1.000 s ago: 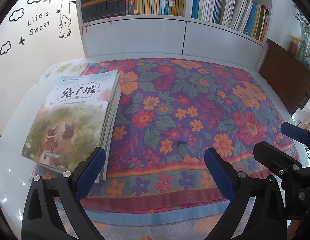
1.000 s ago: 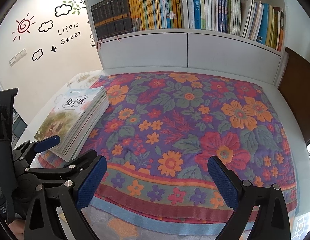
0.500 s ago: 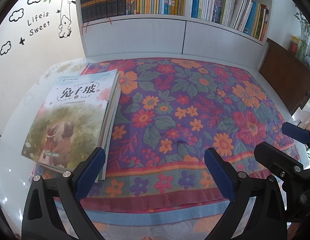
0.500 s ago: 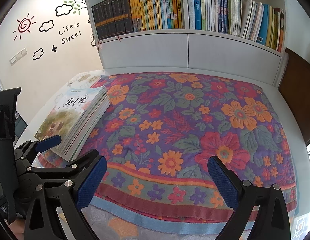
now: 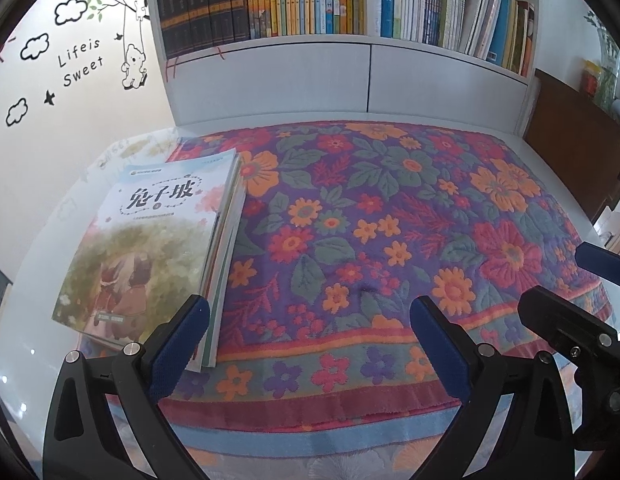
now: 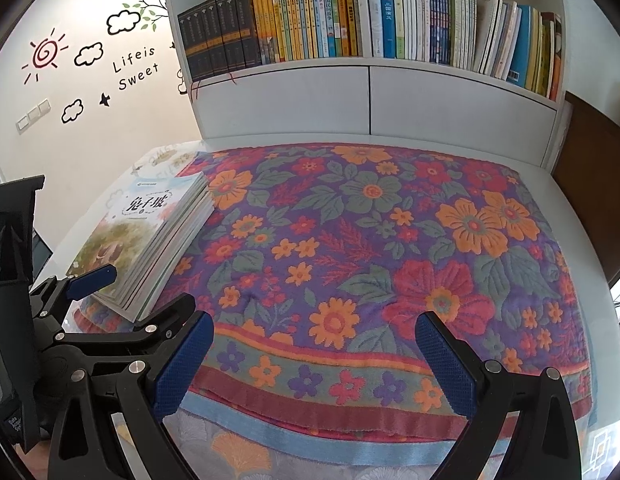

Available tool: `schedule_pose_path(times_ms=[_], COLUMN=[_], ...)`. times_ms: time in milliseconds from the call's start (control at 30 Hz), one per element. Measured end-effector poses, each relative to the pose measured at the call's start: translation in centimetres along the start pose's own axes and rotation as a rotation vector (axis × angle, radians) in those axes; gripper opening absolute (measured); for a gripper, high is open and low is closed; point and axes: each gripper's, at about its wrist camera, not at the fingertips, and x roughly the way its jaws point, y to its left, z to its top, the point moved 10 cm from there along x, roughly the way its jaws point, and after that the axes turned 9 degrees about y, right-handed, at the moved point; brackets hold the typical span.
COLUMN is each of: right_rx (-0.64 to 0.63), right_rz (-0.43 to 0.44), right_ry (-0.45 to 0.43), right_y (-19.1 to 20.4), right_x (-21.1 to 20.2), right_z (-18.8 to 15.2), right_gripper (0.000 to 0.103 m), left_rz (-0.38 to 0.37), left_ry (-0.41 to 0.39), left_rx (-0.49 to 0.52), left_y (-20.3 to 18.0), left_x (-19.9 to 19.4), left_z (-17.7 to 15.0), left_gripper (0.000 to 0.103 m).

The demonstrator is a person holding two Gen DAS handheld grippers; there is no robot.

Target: Organize books

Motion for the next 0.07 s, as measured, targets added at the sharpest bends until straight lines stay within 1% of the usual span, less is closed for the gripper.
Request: schedule_pose_path(times_ms=[67], right_rx=[0.001], right_rz=[0.001], right_ry=[-0.001], right_y=[0.03], right_x=[-0.03], right_z=[-0.02], right_gripper=[0.101], left_rz=[0.001], left_ry=[0.008], left_rx=[0.002], left_y=[-0.22], left_x=[0.08], left_z=[-0.14], left_gripper=[0.100])
